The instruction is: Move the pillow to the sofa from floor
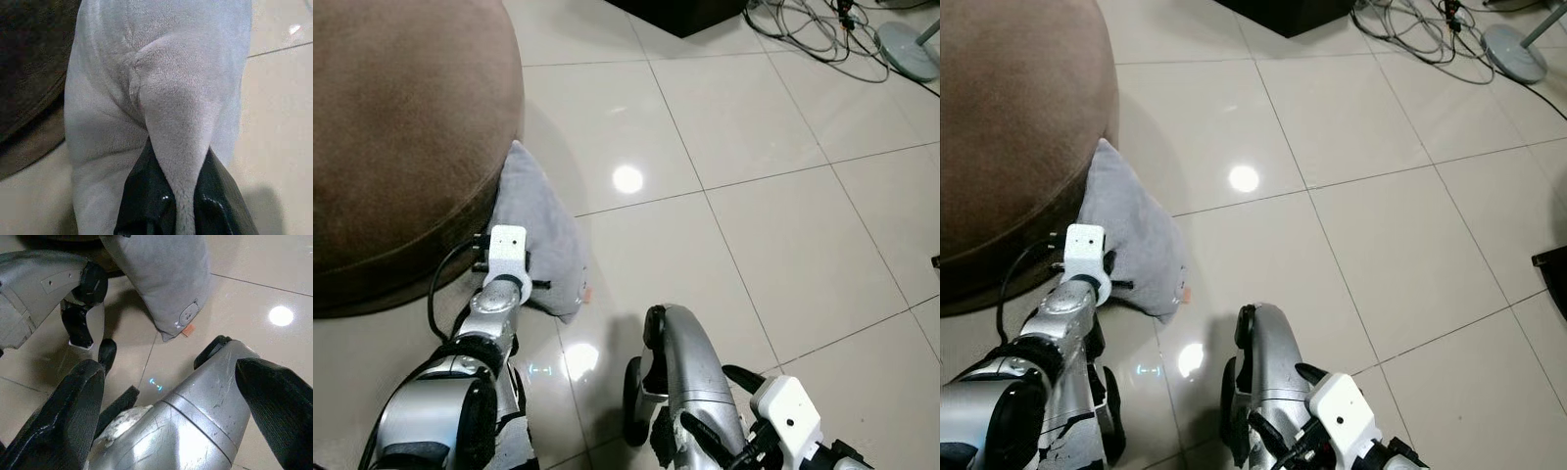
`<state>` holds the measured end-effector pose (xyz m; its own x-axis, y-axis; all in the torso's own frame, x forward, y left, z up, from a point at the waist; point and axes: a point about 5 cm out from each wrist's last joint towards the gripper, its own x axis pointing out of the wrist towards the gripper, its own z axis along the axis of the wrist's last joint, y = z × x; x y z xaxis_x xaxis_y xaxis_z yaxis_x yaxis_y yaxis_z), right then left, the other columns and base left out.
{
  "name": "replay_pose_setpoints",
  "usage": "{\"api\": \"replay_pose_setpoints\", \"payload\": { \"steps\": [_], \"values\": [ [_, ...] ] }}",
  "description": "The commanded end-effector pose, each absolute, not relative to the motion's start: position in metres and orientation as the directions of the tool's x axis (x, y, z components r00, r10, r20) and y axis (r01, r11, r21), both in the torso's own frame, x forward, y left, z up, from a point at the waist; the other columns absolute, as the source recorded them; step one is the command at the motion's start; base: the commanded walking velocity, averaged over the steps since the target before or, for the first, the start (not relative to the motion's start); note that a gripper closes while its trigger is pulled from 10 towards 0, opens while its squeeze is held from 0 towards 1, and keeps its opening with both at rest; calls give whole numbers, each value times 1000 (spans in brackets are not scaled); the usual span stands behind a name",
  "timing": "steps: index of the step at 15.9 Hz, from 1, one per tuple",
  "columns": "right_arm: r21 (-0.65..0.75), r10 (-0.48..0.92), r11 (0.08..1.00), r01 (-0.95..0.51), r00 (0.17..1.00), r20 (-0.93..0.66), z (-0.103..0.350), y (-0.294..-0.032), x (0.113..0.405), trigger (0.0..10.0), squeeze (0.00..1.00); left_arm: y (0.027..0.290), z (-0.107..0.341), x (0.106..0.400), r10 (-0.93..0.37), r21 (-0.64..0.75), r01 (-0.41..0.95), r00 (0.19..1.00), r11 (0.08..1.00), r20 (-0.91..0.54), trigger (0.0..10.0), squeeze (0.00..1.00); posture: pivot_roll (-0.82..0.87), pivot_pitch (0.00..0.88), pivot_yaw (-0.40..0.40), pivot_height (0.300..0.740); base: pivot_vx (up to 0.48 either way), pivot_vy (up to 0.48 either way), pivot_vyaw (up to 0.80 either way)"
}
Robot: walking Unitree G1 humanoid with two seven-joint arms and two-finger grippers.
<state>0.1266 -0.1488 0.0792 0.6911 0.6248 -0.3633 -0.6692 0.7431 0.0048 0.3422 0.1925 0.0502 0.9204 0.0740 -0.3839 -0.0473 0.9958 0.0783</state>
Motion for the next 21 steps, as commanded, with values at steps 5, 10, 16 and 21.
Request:
{"api": "replay_pose_setpoints", "payload": {
  "steps": [5,10,16,21],
  "values": [
    [-3,556,800,-601,741,-376,63,-150,138,10000,0,159,75,359,-57,-61,43,966,997,-254,0,0,-109,328,-197,561,0,0,0],
    [-59,472,859,-509,830,-297,57,-145,177,10000,0,135,111,371,-137,-141,127,988,982,-68,0,0,-23,231,-134,561,0,0,0],
    [-138,401,896,-421,903,-153,75,-149,221,10000,0,142,154,377,-139,-87,151,982,985,125,0,0,29,122,-106,561,0,0,0],
    [-126,257,955,-268,961,-98,82,-170,237,10000,0,182,136,363,-93,-28,95,994,995,61,0,0,45,47,-77,561,0,0,0]
  ]
}}
